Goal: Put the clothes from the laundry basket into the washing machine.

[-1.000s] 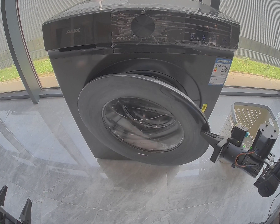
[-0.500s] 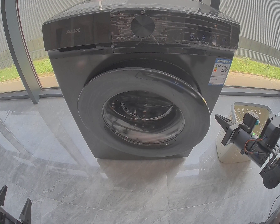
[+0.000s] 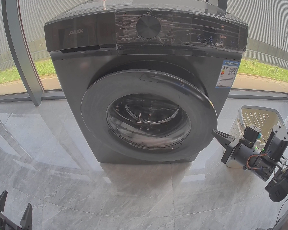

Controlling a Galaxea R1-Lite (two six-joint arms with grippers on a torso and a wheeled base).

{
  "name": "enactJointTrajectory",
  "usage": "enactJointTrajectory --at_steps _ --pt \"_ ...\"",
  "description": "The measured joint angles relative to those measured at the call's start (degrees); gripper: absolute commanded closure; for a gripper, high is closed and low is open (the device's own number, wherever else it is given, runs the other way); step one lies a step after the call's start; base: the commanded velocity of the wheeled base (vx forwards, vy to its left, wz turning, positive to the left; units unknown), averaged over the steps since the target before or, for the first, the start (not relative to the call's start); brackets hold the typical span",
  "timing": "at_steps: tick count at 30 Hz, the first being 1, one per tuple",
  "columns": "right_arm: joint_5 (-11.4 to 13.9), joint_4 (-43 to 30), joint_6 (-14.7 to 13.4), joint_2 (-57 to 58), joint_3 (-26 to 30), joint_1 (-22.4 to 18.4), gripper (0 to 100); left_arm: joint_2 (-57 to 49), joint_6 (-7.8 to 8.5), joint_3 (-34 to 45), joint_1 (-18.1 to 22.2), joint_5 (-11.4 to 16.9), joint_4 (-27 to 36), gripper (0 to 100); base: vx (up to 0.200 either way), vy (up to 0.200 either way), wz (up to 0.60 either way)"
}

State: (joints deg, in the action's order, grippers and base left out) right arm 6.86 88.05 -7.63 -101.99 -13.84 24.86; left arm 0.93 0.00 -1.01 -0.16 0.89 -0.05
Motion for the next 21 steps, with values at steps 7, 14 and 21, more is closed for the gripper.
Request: enactJointTrajectory --at_steps 7,14,21 --pt "-0.29 0.18 -0.38 -1.34 -1.45 0.96 100 0.0 -0.07 0.0 -0.02 0.0 0.0 0 0.171 0.0 0.0" --pt "-2.18 0.11 -0.82 -3.58 -4.71 0.41 100 0.0 0.02 0.0 0.0 0.09 0.0 0 0.0 0.0 0.0" --pt "-3.74 -0.02 -1.34 -4.16 -4.92 -0.2 100 0.0 0.0 0.0 0.0 0.04 0.0 0 0.0 0.0 0.0"
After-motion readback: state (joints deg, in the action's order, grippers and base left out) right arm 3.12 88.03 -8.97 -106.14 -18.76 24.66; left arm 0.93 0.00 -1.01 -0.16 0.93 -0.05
